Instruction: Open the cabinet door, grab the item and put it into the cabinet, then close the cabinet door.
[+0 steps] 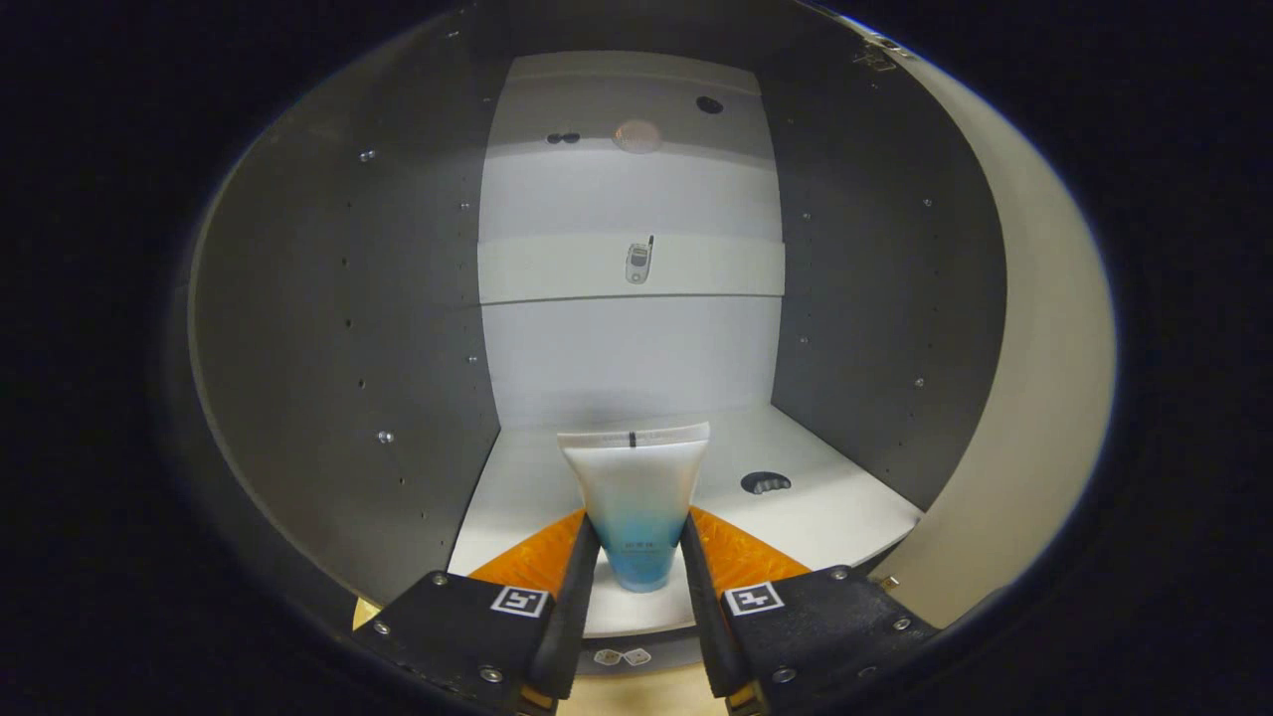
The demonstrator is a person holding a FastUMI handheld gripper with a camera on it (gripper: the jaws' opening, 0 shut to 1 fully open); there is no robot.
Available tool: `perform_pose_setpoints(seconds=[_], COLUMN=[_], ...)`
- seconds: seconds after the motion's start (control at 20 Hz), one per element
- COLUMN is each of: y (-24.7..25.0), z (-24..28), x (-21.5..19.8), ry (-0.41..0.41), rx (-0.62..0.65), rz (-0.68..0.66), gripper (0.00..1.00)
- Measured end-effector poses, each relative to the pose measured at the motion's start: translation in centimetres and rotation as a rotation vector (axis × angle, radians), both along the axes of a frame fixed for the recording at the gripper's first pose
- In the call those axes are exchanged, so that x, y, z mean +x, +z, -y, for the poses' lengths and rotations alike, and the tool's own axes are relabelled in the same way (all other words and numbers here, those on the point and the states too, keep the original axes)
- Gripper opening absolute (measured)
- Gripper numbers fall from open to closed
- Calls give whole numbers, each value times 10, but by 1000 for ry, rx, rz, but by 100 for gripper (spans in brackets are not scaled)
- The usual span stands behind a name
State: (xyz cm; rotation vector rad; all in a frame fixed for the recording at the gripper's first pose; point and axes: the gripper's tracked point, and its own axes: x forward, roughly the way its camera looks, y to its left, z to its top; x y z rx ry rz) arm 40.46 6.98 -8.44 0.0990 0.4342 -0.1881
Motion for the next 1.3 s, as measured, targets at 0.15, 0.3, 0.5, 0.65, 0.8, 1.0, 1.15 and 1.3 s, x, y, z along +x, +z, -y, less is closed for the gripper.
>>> perform_pose_setpoints(seconds=[0.15,0.3,0.5,0.65,0.8,1.0,1.15,1.3], y=[0,8,31,54,81,112,129,138], z=[4,7,5,1,0,10,19,24], x=[-7,-9,-20,-46,-84,-143,-190,-222], ry=[-5,13,32,81,126,147,162,166], rx=[13,12,-20,-60,-101,-72,-52,-51], rz=[-4,28,83,119,167,238,268,298], gripper=[52,64,95,95,95,94,95,94])
